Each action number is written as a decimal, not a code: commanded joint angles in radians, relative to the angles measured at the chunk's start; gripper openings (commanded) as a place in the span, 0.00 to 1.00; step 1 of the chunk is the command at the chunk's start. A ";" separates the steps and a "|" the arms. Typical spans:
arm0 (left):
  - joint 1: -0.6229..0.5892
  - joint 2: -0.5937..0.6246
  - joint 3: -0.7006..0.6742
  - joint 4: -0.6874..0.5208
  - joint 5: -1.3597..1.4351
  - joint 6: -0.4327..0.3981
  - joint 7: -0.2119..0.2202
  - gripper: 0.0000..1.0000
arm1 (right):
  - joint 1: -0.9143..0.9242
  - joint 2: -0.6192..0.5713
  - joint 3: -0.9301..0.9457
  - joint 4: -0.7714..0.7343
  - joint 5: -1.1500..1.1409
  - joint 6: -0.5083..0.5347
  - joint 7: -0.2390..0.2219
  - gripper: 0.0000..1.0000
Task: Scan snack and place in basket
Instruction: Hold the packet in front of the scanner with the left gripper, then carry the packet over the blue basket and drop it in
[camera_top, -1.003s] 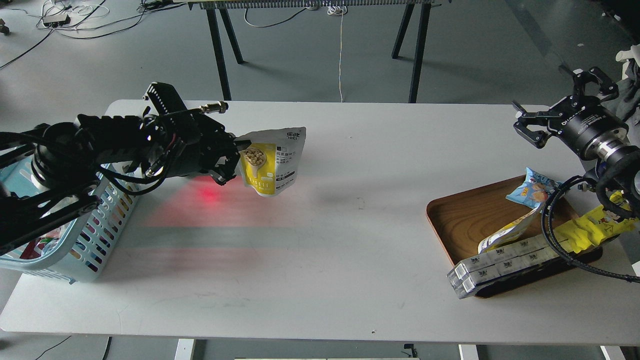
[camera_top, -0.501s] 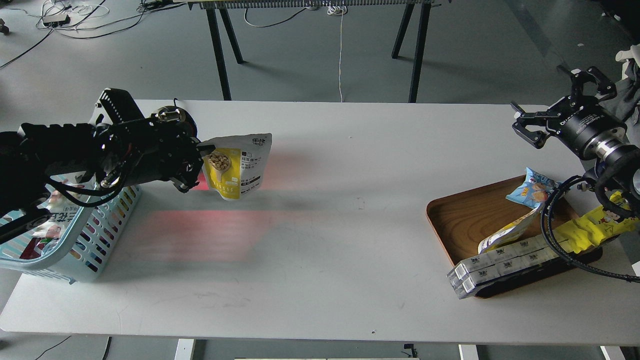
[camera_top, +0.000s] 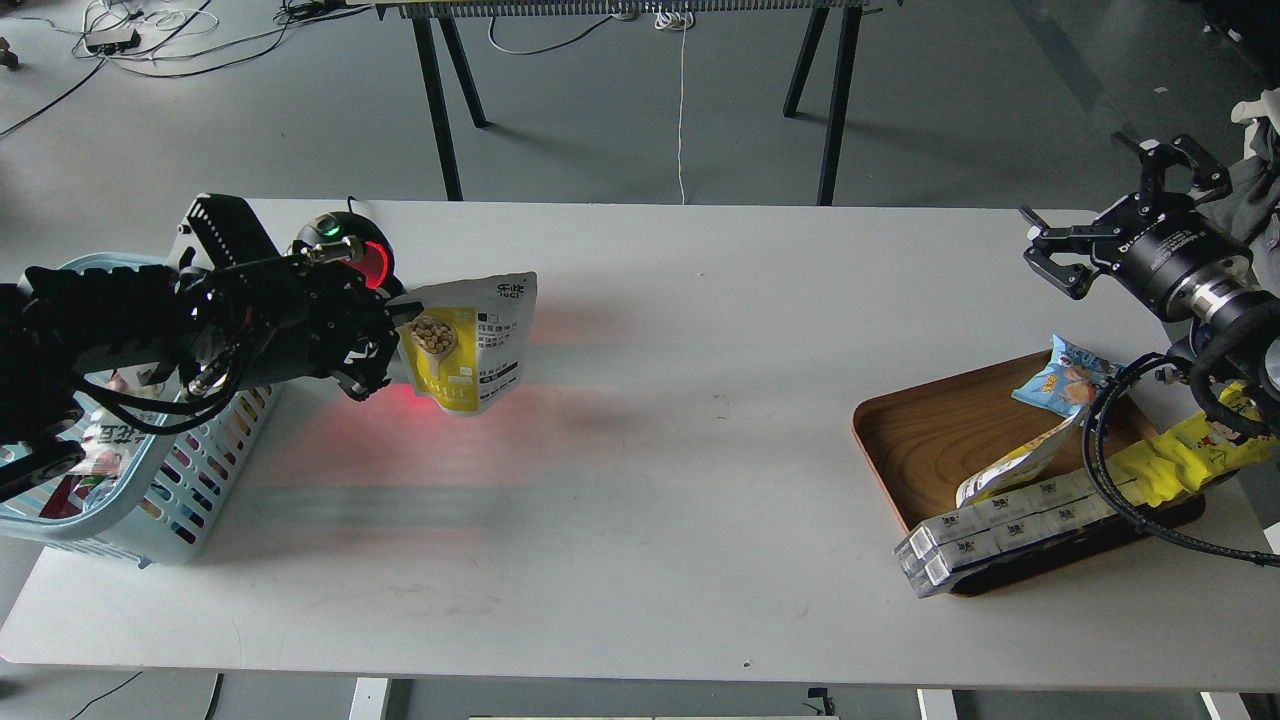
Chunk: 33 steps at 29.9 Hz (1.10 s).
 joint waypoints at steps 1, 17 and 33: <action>0.000 0.013 -0.003 -0.001 0.000 0.010 0.001 0.00 | 0.000 0.000 0.000 0.001 -0.001 0.000 0.000 1.00; -0.003 0.310 -0.059 -0.034 0.000 0.187 -0.016 0.00 | 0.001 0.002 0.000 0.001 -0.013 -0.011 0.000 1.00; -0.012 0.663 -0.049 -0.011 0.000 0.410 -0.097 0.00 | 0.012 0.012 0.000 0.003 -0.043 -0.017 0.000 1.00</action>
